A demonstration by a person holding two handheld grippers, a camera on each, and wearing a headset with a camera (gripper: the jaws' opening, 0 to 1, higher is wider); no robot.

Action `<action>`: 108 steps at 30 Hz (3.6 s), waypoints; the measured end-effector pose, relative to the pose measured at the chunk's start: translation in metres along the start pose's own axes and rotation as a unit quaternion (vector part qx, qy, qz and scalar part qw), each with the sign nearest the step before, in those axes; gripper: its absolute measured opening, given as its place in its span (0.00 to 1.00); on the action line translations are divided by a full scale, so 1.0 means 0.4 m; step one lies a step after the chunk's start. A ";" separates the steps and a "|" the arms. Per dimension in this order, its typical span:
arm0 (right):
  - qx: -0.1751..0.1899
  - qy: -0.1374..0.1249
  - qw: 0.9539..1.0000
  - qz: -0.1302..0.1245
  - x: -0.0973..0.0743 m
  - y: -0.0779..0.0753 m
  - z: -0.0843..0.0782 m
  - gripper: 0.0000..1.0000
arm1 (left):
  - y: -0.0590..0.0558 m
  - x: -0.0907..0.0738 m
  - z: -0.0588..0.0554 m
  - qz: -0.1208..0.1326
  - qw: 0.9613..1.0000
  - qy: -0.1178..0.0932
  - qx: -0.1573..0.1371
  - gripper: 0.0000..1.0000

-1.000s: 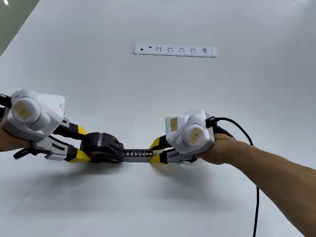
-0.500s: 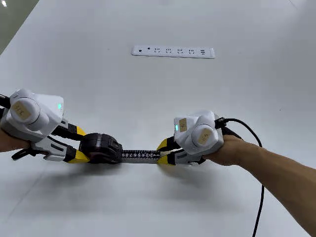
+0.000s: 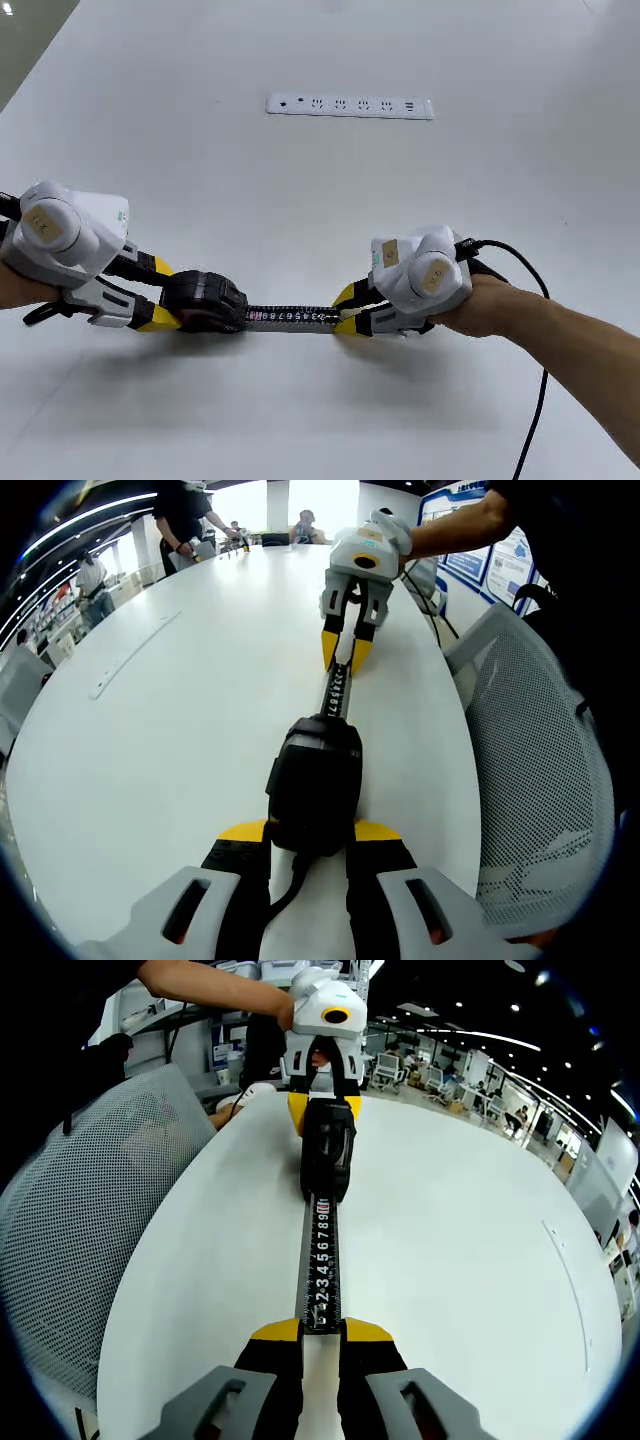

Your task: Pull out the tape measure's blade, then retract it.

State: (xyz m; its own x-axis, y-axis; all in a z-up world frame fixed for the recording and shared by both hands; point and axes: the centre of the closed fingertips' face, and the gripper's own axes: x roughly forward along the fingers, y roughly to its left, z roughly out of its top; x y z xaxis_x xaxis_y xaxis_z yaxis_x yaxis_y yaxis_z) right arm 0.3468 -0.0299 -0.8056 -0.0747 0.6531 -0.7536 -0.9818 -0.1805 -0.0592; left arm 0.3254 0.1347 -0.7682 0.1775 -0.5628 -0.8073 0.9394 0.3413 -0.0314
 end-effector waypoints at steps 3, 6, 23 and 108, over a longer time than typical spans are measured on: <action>0.003 0.003 1.000 0.000 -0.005 -0.001 -0.008 0.08 | 0.000 0.000 0.000 0.000 1.000 -0.001 -0.001 0.23; 0.004 0.004 1.000 0.000 -0.012 -0.001 -0.016 0.08 | 0.000 -0.001 0.000 0.000 1.000 -0.001 -0.001 0.23; 0.014 0.016 1.000 0.001 -0.045 -0.001 -0.064 0.08 | 0.003 0.000 -0.002 -0.001 1.000 0.002 -0.001 0.23; 0.047 0.067 0.997 -0.004 -0.174 0.020 -0.202 0.11 | 0.000 0.003 0.004 -0.001 1.000 0.013 0.013 0.24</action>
State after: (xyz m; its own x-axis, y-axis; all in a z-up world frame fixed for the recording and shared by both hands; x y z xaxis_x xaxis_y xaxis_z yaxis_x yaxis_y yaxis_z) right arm 0.3584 -0.1361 -0.8064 -0.0494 0.5491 -0.8343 -0.9947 -0.1022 -0.0084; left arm 0.3262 0.1327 -0.7680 0.1684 -0.5443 -0.8218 0.9470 0.3207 -0.0183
